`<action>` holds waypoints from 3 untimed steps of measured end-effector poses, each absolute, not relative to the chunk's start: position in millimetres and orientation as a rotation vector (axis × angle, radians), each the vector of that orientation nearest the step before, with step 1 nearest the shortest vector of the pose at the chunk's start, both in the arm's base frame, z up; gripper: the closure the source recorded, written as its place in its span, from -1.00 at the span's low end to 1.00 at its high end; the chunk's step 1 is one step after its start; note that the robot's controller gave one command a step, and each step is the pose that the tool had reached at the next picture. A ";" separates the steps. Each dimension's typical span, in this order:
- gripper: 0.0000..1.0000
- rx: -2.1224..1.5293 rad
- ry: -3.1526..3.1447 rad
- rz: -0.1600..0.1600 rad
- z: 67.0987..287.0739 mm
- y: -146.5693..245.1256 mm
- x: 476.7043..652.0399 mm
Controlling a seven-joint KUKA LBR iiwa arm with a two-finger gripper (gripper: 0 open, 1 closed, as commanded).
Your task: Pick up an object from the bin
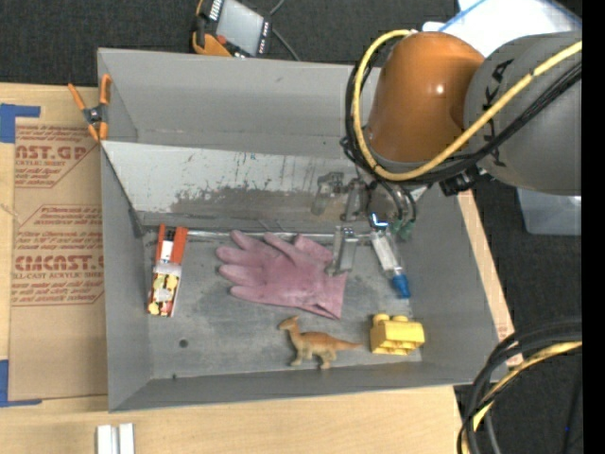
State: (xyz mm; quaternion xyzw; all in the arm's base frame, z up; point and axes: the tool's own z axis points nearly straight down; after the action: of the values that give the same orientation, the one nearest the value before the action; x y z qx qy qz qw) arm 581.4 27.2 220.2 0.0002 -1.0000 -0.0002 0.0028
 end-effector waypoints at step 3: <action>-1.00 -0.309 -3.145 -0.007 163.6 56.6 538.2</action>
Offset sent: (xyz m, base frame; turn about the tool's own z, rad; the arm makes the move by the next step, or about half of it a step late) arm -0.0524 0.0313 -0.1502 0.0689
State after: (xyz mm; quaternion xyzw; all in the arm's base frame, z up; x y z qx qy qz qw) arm 538.2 56.6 163.6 -0.0978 -0.9952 -0.0023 -0.0092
